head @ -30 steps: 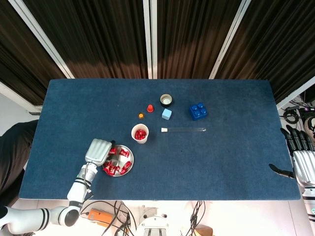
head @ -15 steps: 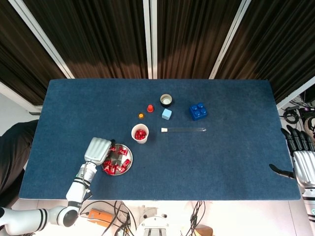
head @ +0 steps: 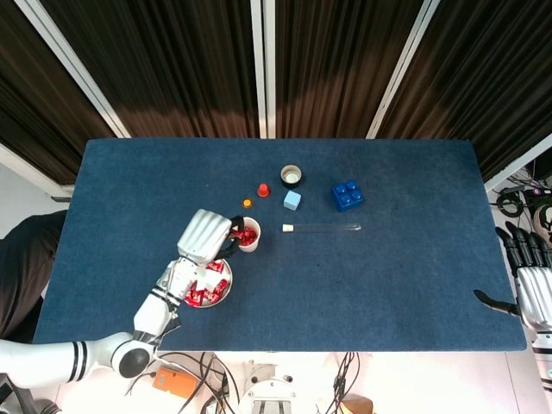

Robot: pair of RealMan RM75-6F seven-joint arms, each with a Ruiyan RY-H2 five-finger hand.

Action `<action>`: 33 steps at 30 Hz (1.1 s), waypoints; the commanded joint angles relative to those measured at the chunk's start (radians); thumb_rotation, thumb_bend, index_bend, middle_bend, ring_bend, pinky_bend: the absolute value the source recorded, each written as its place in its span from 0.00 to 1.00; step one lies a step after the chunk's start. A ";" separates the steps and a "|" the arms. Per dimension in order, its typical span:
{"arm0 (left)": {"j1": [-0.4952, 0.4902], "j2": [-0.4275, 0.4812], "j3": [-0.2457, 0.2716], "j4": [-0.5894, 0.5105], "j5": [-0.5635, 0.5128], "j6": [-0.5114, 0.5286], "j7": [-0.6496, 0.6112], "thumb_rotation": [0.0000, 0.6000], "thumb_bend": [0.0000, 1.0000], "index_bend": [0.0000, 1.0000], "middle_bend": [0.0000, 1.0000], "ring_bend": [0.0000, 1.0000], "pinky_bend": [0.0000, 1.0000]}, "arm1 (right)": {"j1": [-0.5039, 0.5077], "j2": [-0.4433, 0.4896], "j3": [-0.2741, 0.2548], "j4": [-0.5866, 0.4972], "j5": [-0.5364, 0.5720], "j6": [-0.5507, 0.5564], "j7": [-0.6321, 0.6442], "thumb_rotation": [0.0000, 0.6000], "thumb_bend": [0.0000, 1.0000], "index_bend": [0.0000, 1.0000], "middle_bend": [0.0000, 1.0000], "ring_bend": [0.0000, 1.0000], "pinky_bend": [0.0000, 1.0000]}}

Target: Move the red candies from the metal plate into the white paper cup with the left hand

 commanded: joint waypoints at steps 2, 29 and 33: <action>-0.091 -0.046 -0.062 0.048 -0.159 -0.073 0.062 1.00 0.35 0.57 0.90 0.85 0.79 | -0.008 -0.004 -0.002 0.013 0.004 0.008 0.011 1.00 0.18 0.00 0.03 0.00 0.07; 0.048 0.068 0.160 -0.027 -0.026 0.184 0.019 1.00 0.19 0.38 0.90 0.85 0.79 | -0.002 -0.002 0.005 0.025 -0.001 0.001 0.024 1.00 0.18 0.00 0.03 0.00 0.08; 0.095 0.075 0.246 0.001 0.028 0.204 0.057 1.00 0.20 0.40 0.90 0.85 0.79 | 0.005 -0.006 0.004 0.029 -0.007 -0.007 0.027 1.00 0.18 0.00 0.03 0.00 0.08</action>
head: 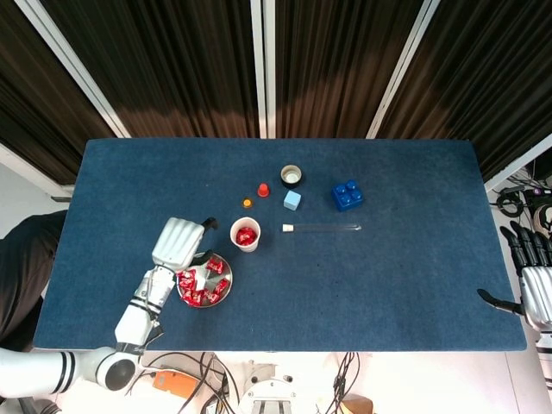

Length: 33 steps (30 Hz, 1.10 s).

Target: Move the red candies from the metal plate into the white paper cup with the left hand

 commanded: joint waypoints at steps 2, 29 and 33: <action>0.059 0.017 0.099 0.027 0.055 0.022 0.057 1.00 0.21 0.40 0.90 0.85 0.79 | 0.006 -0.004 -0.002 0.003 -0.006 -0.008 0.001 1.00 0.18 0.00 0.03 0.00 0.08; 0.072 -0.020 0.123 0.093 -0.005 -0.096 0.274 1.00 0.21 0.42 0.90 0.85 0.79 | 0.002 -0.004 -0.004 -0.001 -0.006 0.000 -0.002 1.00 0.18 0.00 0.03 0.00 0.08; 0.066 -0.023 0.116 0.099 -0.026 -0.117 0.284 1.00 0.23 0.43 0.90 0.85 0.79 | 0.002 -0.005 -0.004 0.000 -0.002 -0.003 -0.001 1.00 0.19 0.00 0.03 0.00 0.08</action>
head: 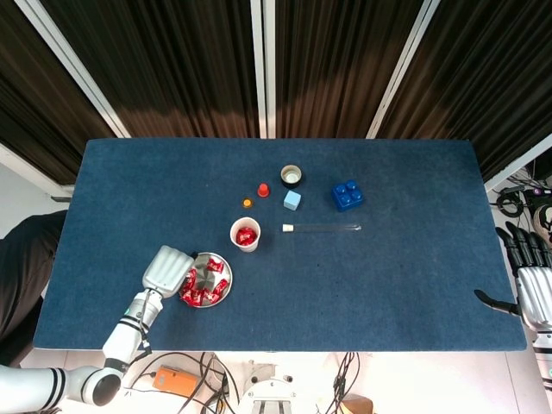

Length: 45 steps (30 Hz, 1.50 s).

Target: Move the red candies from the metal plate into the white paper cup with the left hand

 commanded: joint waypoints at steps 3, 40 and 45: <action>-0.010 -0.007 -0.007 0.011 -0.025 -0.025 0.014 1.00 0.24 0.45 0.90 0.85 0.79 | 0.000 0.000 0.000 0.002 0.000 0.000 0.002 1.00 0.19 0.00 0.03 0.00 0.08; -0.147 0.014 -0.268 -0.129 0.017 -0.065 -0.222 1.00 0.34 0.59 0.90 0.85 0.79 | -0.010 -0.002 0.002 0.003 0.012 0.007 0.006 1.00 0.19 0.00 0.03 0.00 0.09; -0.222 -0.052 -0.309 -0.060 -0.087 -0.119 -0.193 1.00 0.34 0.59 0.90 0.85 0.79 | -0.015 -0.002 0.002 0.011 0.018 0.009 0.015 1.00 0.18 0.00 0.03 0.00 0.09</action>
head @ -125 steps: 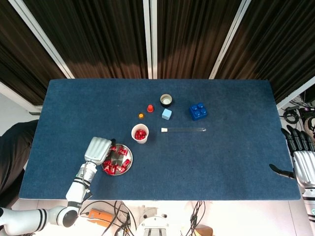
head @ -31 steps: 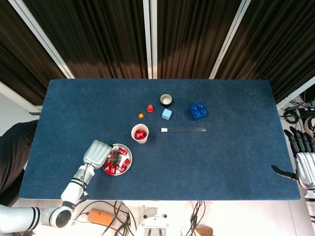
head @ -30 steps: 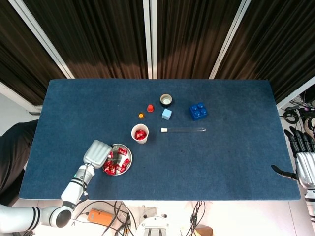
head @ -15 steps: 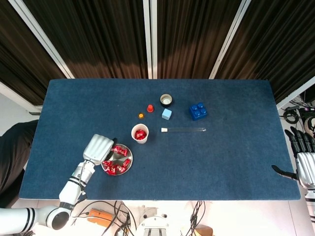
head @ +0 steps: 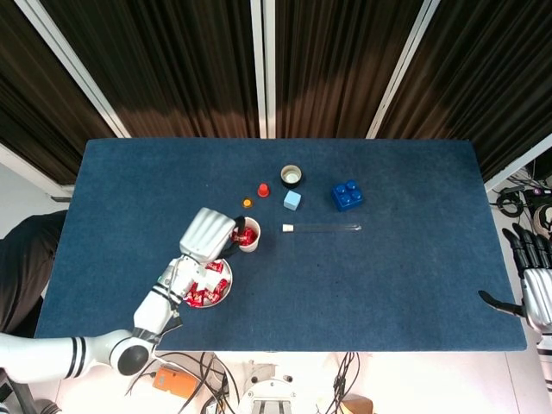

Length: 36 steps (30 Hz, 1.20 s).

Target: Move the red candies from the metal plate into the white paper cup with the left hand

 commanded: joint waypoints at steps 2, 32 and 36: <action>-0.070 -0.066 -0.038 0.072 -0.091 -0.049 0.028 1.00 0.34 0.59 0.90 0.85 0.79 | -0.002 0.000 0.000 0.005 0.004 -0.002 0.004 1.00 0.18 0.00 0.03 0.00 0.09; 0.110 -0.018 0.199 0.013 0.070 0.222 -0.040 1.00 0.18 0.44 0.90 0.85 0.79 | 0.016 -0.003 0.005 0.013 -0.008 -0.019 0.012 1.00 0.19 0.00 0.03 0.00 0.09; 0.118 -0.043 0.229 0.055 0.077 0.182 -0.031 1.00 0.20 0.44 0.90 0.85 0.79 | 0.016 -0.004 0.004 0.012 -0.010 -0.018 0.012 1.00 0.18 0.00 0.03 0.00 0.09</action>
